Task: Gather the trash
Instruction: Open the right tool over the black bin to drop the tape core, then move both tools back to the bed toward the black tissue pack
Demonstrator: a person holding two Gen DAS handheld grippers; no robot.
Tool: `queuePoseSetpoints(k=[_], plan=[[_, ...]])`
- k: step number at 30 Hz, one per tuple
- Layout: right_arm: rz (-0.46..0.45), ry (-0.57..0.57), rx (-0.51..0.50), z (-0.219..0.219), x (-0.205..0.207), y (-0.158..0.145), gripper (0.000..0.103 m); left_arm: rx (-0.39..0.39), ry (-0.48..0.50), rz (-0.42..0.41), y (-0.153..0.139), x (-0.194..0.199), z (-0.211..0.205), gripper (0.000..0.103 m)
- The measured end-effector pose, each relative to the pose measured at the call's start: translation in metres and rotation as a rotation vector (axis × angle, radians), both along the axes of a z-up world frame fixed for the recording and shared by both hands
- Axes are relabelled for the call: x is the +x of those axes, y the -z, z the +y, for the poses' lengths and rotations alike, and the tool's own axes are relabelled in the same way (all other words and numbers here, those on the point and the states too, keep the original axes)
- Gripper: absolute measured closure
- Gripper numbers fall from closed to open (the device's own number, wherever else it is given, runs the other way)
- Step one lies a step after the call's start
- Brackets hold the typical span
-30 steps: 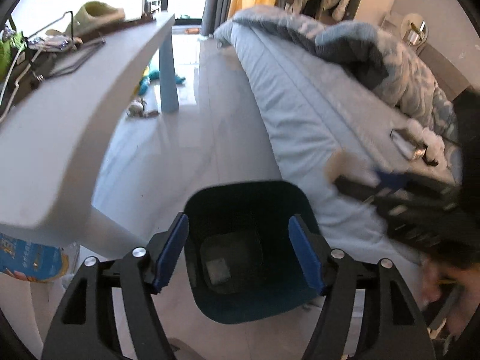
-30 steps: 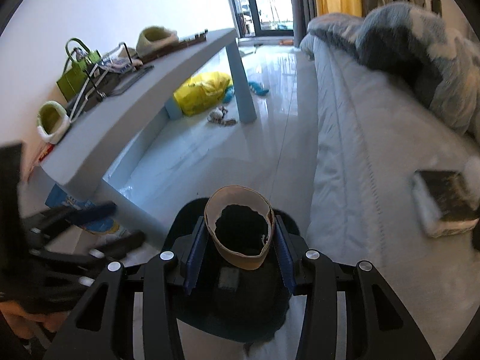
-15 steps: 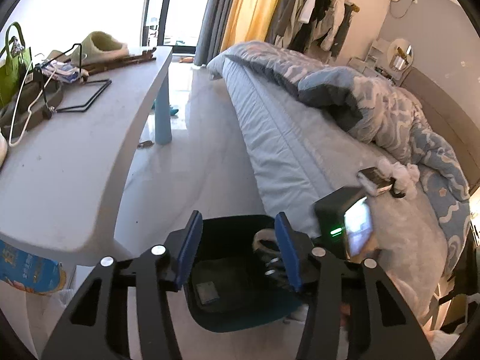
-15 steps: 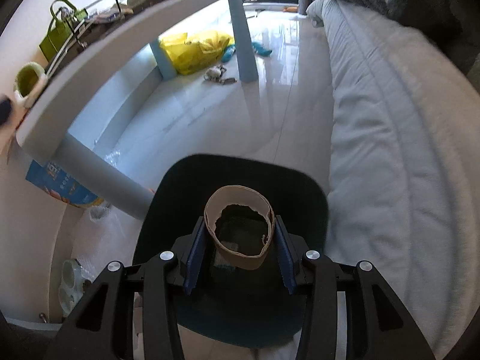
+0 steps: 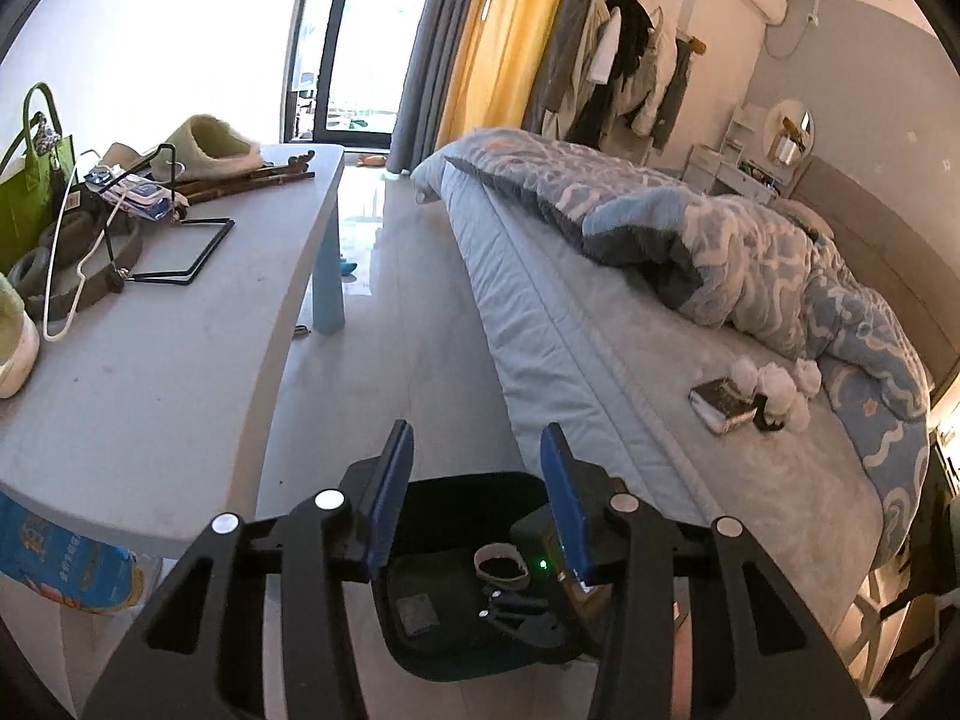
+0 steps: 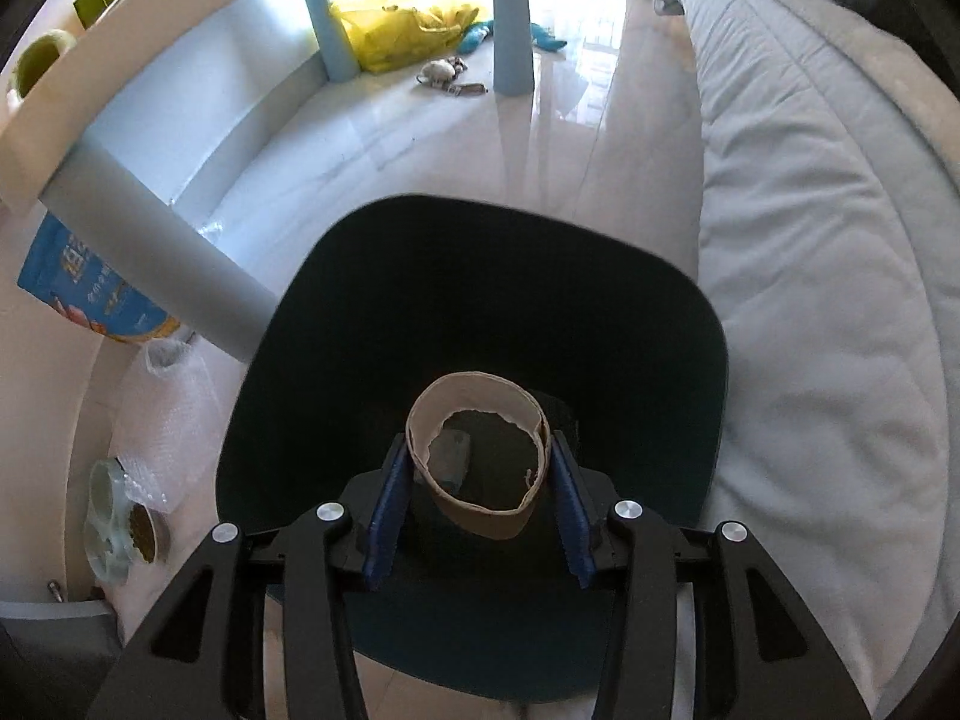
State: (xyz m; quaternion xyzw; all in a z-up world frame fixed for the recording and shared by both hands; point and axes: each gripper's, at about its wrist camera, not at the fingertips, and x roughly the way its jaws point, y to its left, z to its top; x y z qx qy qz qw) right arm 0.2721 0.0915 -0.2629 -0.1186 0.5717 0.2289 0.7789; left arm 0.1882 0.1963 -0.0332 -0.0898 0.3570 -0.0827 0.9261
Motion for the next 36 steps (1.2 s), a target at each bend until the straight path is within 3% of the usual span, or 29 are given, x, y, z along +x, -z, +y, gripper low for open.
queuePoseSetpoints(k=[11, 15, 27, 36], plan=[[-0.019, -0.005, 0.049, -0.005, -0.003, -0.016, 0.037, 0.022, -0.007, -0.052, -0.02, -0.003, -0.007, 0.055], [-0.048, -0.02, 0.082, -0.008, -0.005, -0.032, 0.036, 0.048, 0.0, -0.093, -0.033, -0.007, -0.015, 0.051], [-0.25, -0.001, 0.233, -0.046, -0.007, -0.123, 0.037, 0.044, -0.014, -0.132, -0.043, 0.0, -0.039, 0.03], [-0.329, 0.087, 0.281, -0.101, 0.0, -0.151, 0.037, 0.051, 0.008, -0.153, -0.046, 0.005, -0.066, 0.022]])
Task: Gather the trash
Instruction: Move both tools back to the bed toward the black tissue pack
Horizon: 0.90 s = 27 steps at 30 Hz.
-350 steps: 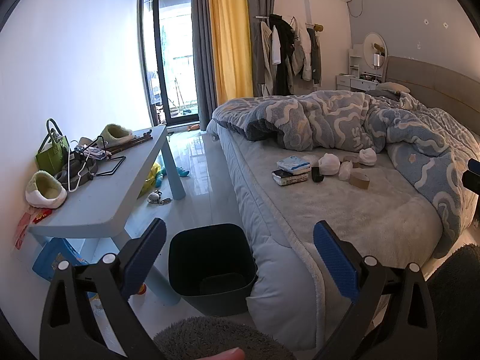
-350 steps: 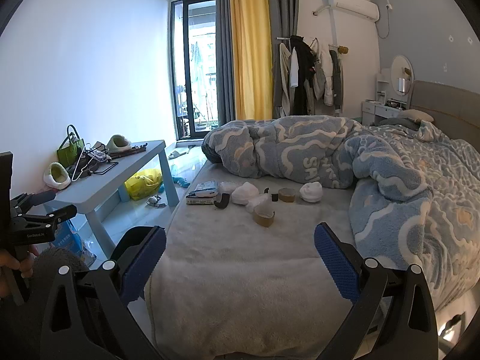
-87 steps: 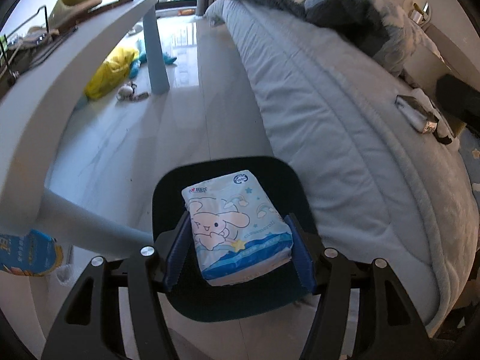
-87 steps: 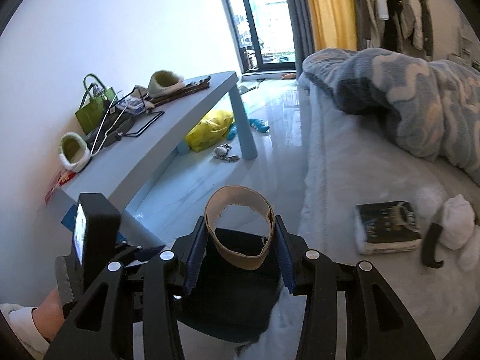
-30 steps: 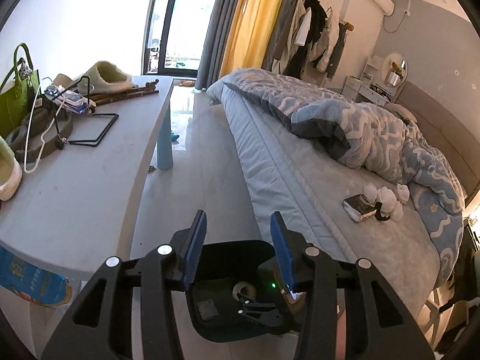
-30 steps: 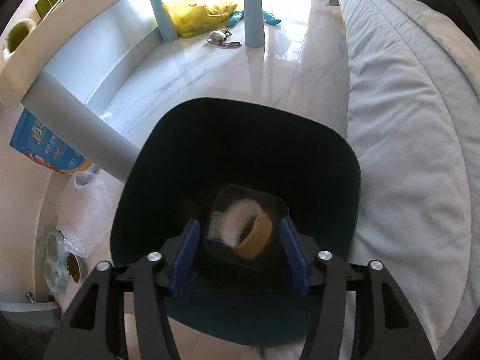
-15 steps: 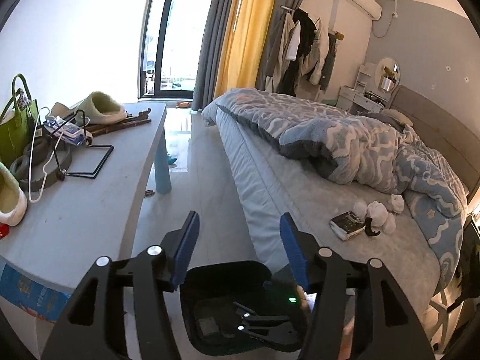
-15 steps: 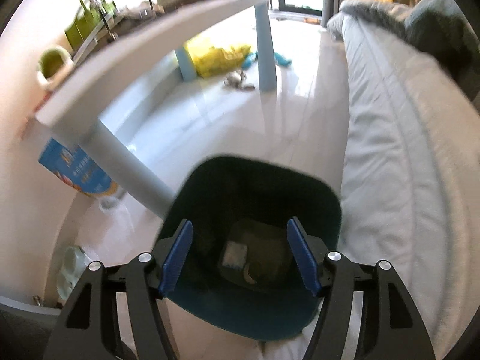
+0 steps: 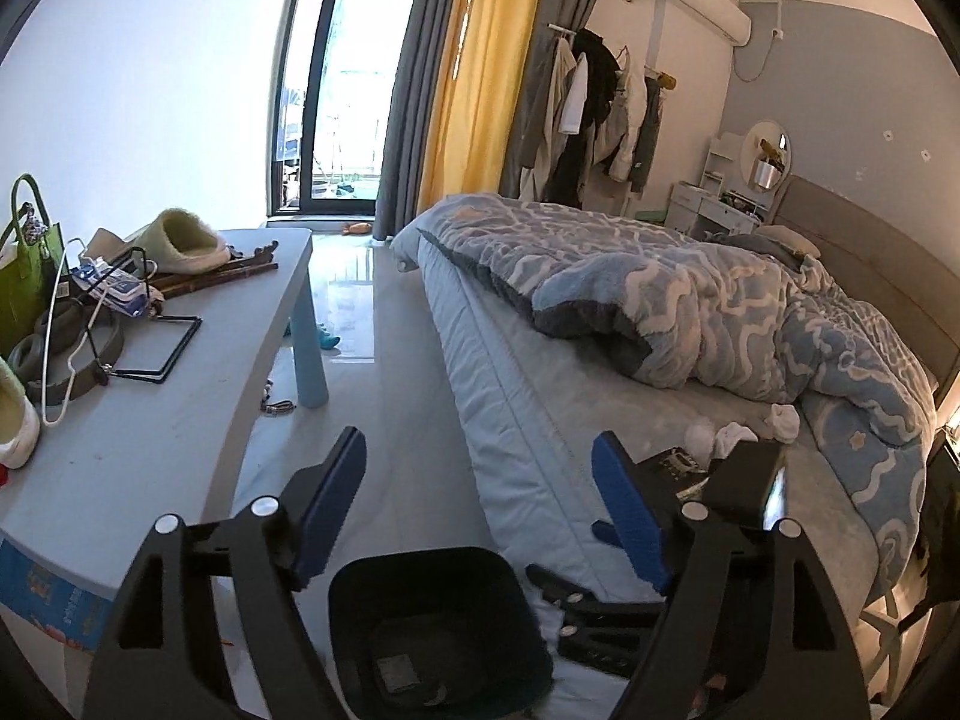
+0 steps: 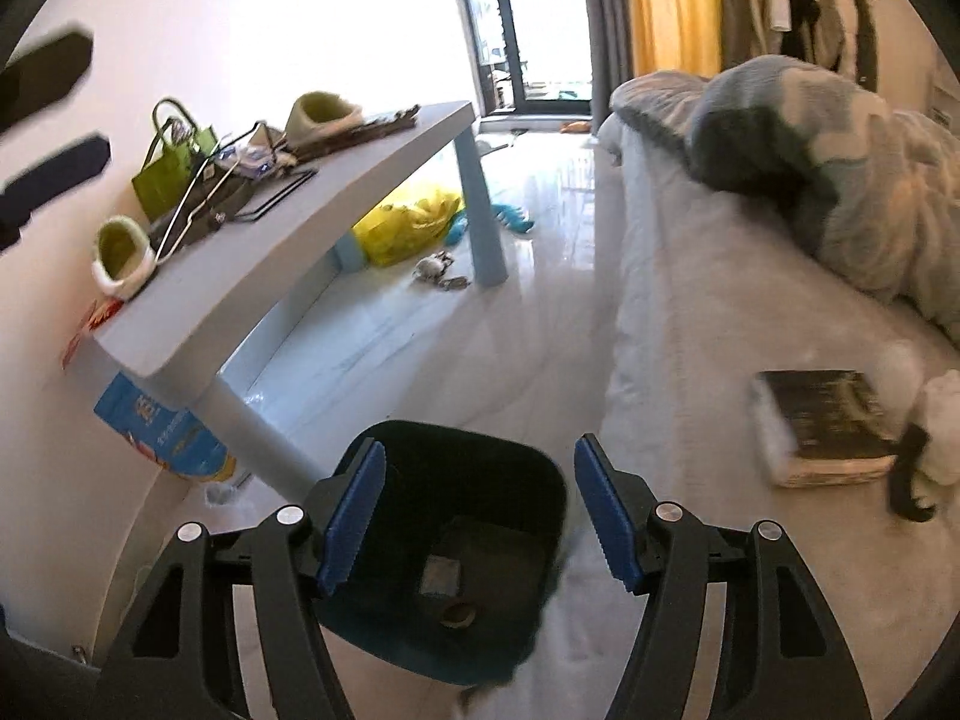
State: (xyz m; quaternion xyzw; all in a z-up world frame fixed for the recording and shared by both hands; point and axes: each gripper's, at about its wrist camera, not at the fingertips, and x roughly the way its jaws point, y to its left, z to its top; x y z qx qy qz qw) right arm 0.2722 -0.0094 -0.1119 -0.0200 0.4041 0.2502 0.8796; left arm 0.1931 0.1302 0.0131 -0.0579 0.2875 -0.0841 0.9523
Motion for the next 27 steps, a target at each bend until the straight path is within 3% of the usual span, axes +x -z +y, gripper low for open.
queuePoseSetpoints(k=[5, 8, 16, 27], plan=[[-0.027, 0.039, 0.025, -0.026, -0.001, -0.014, 0.037, 0.019, 0.026, 0.001, 0.004, 0.003, -0.021, 0.019], [-0.048, 0.059, 0.022, -0.042, -0.002, -0.02, 0.037, 0.024, 0.032, 0.004, 0.006, 0.007, -0.033, 0.012], [-0.072, 0.125, 0.029, -0.085, -0.002, -0.028, 0.036, 0.026, 0.06, 0.035, 0.016, 0.016, -0.061, 0.009], [-0.104, 0.206, -0.035, -0.155, -0.003, -0.03, 0.034, 0.026, 0.105, 0.077, 0.029, 0.025, -0.102, 0.007]])
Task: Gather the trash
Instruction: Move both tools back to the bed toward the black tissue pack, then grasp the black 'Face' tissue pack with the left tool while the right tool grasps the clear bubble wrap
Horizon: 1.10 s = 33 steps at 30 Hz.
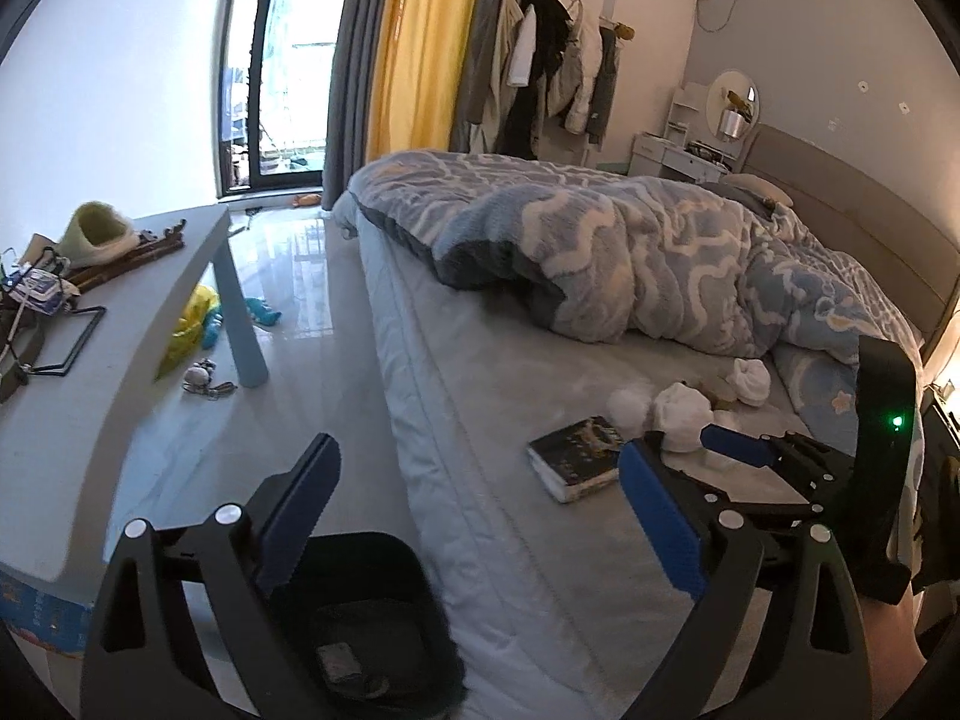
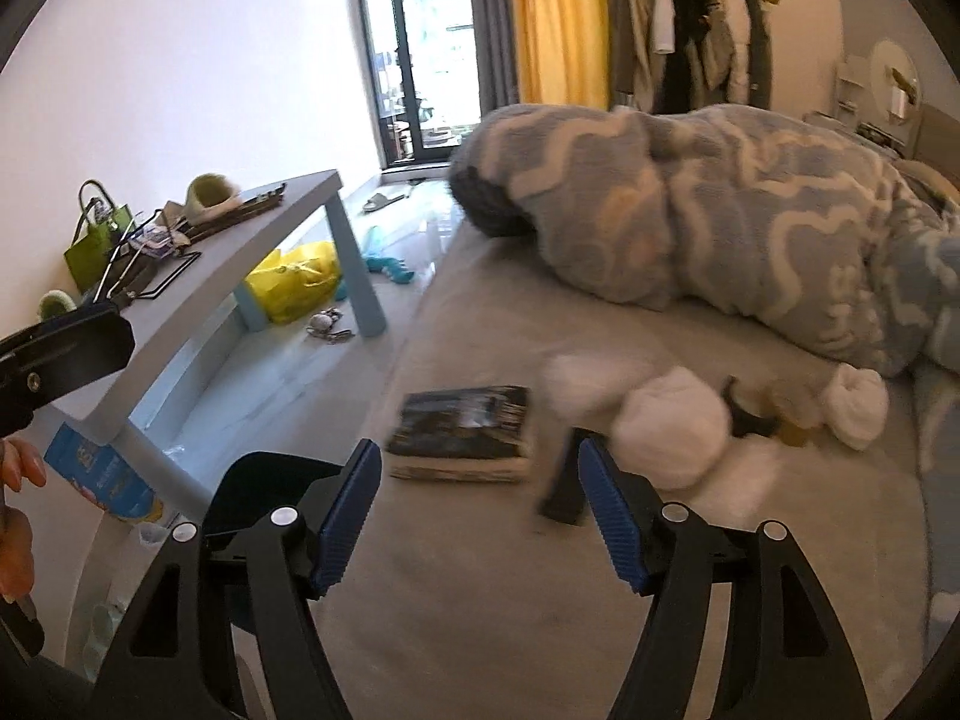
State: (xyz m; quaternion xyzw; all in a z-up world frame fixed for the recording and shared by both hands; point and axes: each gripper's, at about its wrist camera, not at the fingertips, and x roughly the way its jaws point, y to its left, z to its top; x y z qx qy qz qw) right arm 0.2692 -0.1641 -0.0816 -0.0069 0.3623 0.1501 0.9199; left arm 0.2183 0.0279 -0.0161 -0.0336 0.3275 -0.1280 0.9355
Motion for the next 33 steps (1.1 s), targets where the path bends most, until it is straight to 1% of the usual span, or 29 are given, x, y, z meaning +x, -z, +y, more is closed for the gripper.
queuePoseSetpoints(k=[9, 15, 18, 26, 29, 30, 33], plan=[[0.016, 0.02, -0.045, -0.047, 0.0, 0.008, 0.032, 0.004, 0.032, 0.05, 0.016, 0.016, -0.046, 0.006], [0.038, 0.01, -0.017, -0.074, 0.008, 0.012, 0.031, 0.031, 0.038, 0.119, 0.039, 0.033, -0.07, 0.006], [0.048, 0.0, -0.026, -0.081, 0.012, 0.015, 0.031, 0.042, 0.038, 0.143, 0.049, 0.04, -0.078, 0.006], [0.061, -0.034, -0.062, -0.095, 0.024, 0.022, 0.031, 0.016, 0.023, 0.173, 0.066, 0.057, -0.091, 0.006], [0.072, -0.068, -0.085, -0.098, 0.028, 0.026, 0.028, 0.019, 0.012, 0.195, 0.074, 0.064, -0.097, 0.006], [0.079, -0.081, -0.08, -0.1, 0.029, 0.028, 0.026, 0.024, 0.008, 0.198, 0.076, 0.067, -0.098, 0.006], [0.081, -0.104, -0.09, -0.104, 0.031, 0.03, 0.024, 0.043, -0.011, 0.196, 0.082, 0.072, -0.102, 0.006]])
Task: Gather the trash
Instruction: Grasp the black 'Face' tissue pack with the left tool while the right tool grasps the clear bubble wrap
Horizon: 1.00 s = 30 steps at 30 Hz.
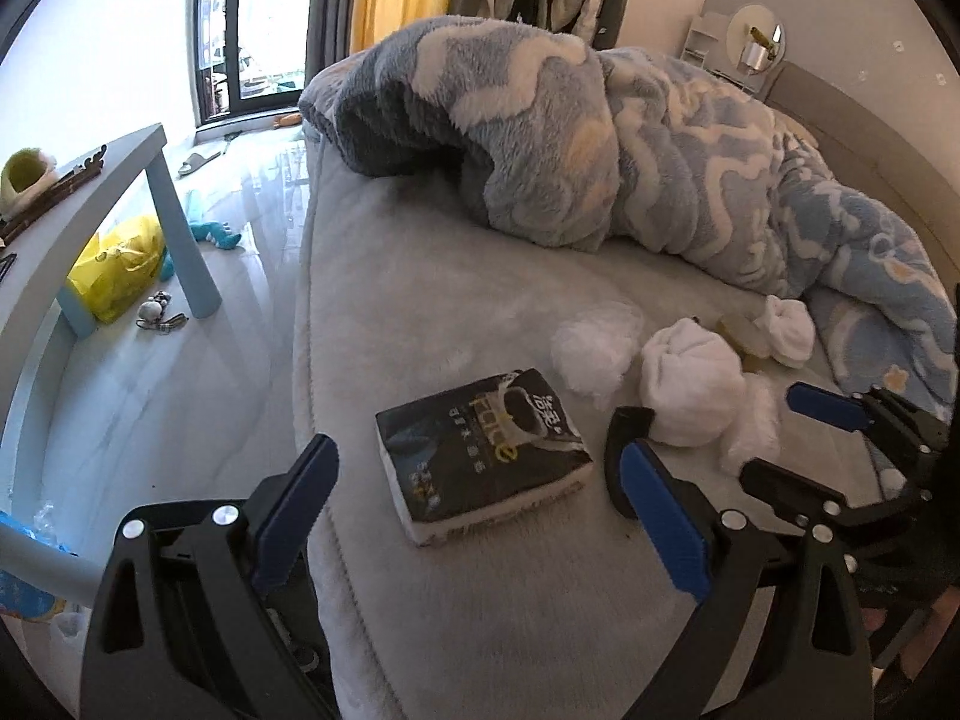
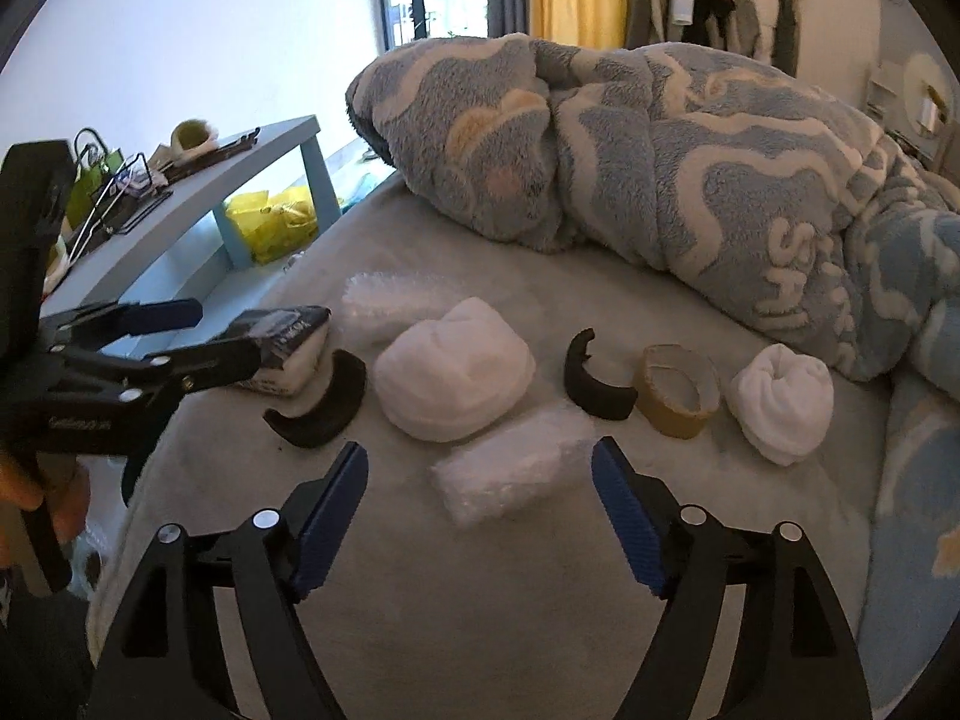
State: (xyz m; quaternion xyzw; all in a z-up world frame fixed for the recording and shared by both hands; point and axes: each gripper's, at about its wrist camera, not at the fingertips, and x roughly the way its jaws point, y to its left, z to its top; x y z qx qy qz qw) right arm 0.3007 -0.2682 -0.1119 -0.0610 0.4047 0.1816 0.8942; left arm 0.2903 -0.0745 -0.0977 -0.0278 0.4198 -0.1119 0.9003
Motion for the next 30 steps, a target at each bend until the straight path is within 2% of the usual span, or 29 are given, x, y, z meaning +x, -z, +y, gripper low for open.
queuePoseSetpoints(k=[12, 18, 25, 30], plan=[[0.069, -0.051, 0.039, -0.013, 0.012, 0.014, 0.024, -0.002, -0.016, 0.033, 0.018, 0.016, -0.01, 0.007], [0.085, -0.05, 0.08, -0.023, 0.017, 0.016, 0.024, -0.015, -0.024, 0.045, 0.021, 0.023, -0.007, 0.019], [0.085, -0.054, 0.063, -0.025, 0.019, 0.022, 0.024, -0.011, -0.008, 0.039, 0.021, 0.024, -0.009, 0.024], [0.082, -0.038, 0.055, -0.024, 0.022, 0.024, 0.024, -0.038, -0.006, 0.036, 0.019, 0.024, -0.005, 0.026]])
